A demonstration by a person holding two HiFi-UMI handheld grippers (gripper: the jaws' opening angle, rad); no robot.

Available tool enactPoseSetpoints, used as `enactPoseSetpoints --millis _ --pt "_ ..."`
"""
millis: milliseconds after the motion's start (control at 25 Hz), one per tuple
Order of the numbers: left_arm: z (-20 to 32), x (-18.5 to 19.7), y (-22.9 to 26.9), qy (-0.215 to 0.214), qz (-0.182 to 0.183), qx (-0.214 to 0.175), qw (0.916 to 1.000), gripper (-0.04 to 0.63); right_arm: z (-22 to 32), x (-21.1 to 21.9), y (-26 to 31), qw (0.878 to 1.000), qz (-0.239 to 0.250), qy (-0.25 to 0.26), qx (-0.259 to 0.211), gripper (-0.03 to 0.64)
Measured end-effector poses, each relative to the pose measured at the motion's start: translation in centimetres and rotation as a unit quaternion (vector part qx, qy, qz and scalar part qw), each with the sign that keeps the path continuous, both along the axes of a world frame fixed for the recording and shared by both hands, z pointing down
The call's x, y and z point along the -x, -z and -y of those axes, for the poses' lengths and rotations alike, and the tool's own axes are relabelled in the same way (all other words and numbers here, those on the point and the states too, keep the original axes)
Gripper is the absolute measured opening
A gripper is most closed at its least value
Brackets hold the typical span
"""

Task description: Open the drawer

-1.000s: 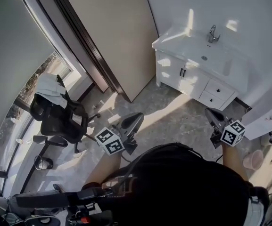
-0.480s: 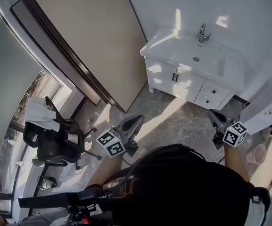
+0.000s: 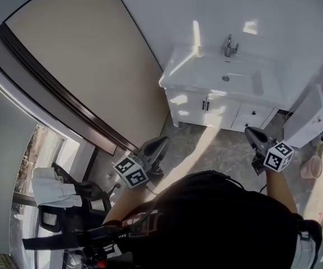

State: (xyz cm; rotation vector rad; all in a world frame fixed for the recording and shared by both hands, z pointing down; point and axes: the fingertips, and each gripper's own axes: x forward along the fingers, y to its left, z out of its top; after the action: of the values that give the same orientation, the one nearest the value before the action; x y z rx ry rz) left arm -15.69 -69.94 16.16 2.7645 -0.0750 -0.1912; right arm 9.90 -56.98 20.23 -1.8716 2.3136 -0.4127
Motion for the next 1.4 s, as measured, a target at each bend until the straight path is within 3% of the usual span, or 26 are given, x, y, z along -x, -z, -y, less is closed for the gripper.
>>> enactPoseSetpoints --millis 320,640,880,1200,1400 --pt "7.4 2.2 -1.6 -0.017 0.001 0.018 0.9997 0.000 5.4 2.6 -1.3 0.999 0.001 -0.024 0.023 0.002" --pt "11.9 0.1 -3.4 -0.006 0.009 0.035 0.9993 0.000 10.4 -0.1 -2.1 0.999 0.003 -0.016 0.031 0.002" --pt "15.0 -5.2 -4.1 0.014 0.007 0.031 0.9994 0.000 15.1 -5.8 -3.6 0.999 0.016 0.015 0.034 0.002" --pt "19.5 -16.0 -2.0 0.053 0.004 0.023 0.9983 0.000 23.5 -16.1 -1.3 0.997 -0.007 0.074 0.024 0.002" --pt "21.2 -22.2 -1.8 0.057 0.007 0.020 0.9982 0.000 25.9 -22.1 -1.1 0.996 -0.006 0.083 0.018 0.002"
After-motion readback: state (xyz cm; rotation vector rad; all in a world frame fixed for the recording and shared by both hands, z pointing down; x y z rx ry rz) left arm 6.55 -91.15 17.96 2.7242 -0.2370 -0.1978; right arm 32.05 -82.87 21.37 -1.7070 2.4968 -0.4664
